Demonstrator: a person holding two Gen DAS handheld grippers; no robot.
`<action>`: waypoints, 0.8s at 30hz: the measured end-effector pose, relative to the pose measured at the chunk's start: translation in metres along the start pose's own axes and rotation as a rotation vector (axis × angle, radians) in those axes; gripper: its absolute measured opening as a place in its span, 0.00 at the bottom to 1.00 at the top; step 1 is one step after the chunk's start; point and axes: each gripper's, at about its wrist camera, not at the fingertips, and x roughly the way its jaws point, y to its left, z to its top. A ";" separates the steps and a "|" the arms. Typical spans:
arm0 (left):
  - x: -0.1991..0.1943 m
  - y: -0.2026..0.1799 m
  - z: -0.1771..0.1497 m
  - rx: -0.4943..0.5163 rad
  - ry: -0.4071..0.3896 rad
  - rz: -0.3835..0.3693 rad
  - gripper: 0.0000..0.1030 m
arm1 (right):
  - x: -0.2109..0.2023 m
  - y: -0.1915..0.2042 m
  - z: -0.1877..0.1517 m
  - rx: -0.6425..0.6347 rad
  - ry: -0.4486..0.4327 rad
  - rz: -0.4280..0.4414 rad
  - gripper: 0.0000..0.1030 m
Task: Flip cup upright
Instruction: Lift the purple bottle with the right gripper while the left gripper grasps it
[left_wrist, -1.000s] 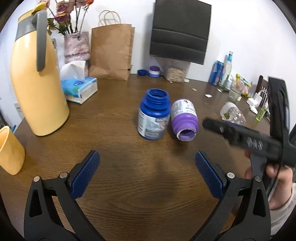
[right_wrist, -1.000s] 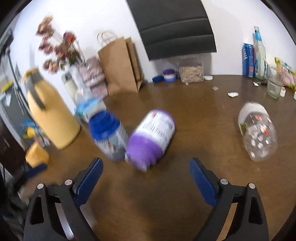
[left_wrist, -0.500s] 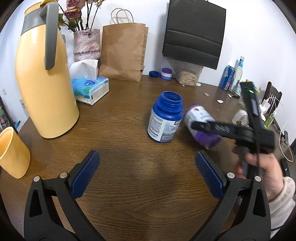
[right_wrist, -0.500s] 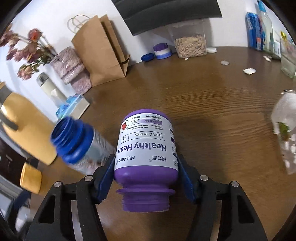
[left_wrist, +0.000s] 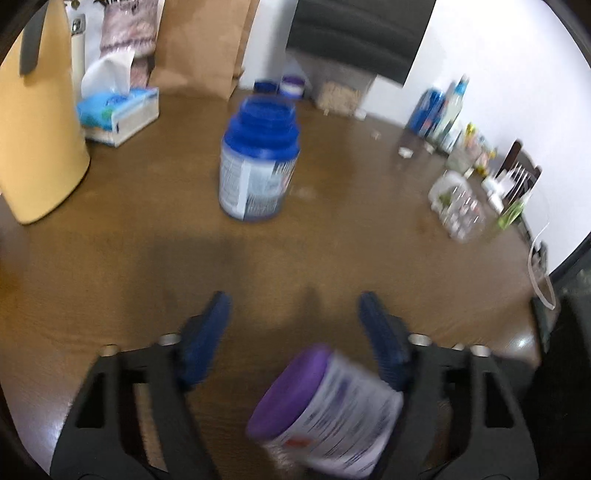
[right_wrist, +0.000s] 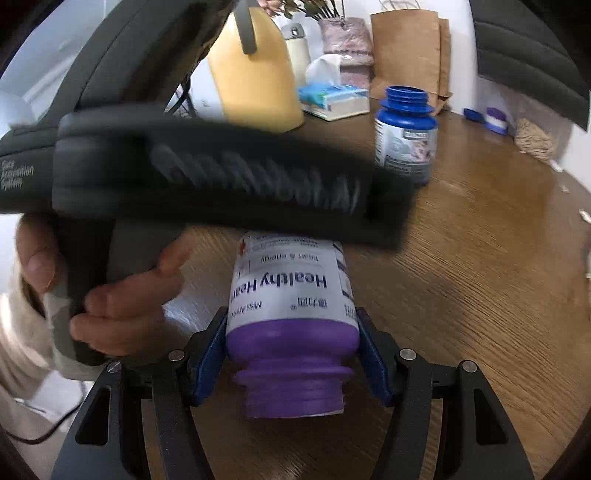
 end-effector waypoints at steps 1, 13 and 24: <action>0.000 0.004 -0.004 -0.015 -0.001 -0.010 0.56 | -0.002 -0.002 -0.001 0.004 0.000 -0.001 0.72; -0.016 0.004 -0.021 0.008 -0.018 0.057 0.52 | -0.043 -0.041 -0.034 0.145 -0.046 -0.106 0.79; -0.026 -0.048 -0.039 0.204 0.093 -0.187 0.93 | -0.084 -0.077 -0.063 0.331 -0.118 -0.168 0.79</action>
